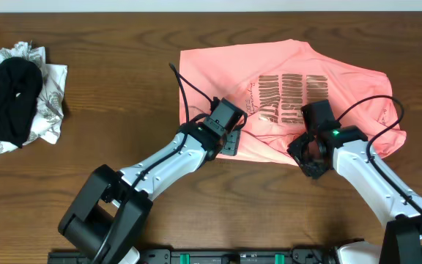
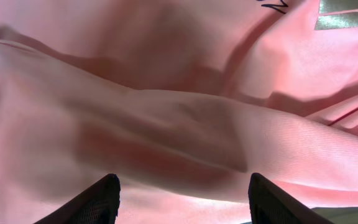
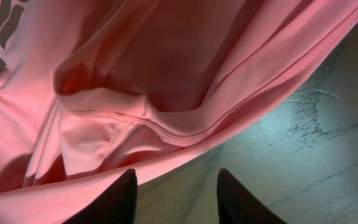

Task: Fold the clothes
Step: 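Grasp the t-shirt's lower right fabric with the right gripper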

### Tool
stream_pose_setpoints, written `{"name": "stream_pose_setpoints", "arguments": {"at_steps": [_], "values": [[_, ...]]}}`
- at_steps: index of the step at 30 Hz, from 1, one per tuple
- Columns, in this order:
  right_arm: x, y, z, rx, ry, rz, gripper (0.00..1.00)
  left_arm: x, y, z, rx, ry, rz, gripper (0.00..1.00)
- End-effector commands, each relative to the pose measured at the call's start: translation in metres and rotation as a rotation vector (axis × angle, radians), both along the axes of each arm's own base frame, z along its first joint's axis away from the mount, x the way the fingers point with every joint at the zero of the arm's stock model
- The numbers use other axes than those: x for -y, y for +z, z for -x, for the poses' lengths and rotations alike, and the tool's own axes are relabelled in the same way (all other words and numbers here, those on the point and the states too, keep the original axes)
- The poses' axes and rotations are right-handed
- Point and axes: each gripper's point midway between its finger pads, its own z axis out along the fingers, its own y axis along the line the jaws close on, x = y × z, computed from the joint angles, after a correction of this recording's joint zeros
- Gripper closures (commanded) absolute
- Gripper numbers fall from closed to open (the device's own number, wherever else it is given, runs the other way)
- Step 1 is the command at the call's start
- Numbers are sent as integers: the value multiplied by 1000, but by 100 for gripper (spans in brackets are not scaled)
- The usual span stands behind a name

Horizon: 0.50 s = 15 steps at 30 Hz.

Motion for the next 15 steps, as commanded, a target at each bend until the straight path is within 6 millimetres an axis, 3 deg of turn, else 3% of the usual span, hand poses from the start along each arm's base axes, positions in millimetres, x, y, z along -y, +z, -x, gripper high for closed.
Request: {"name": "stream_pose_setpoints", "arguments": {"at_steps": [1,15], "values": [[5,-7,6,-23,-72,15,64,1,5,-6,20,-3,-5,33],[5,-10,8,-31,-137,8,56,1,5,-6,20,-3,-5,33]]}}
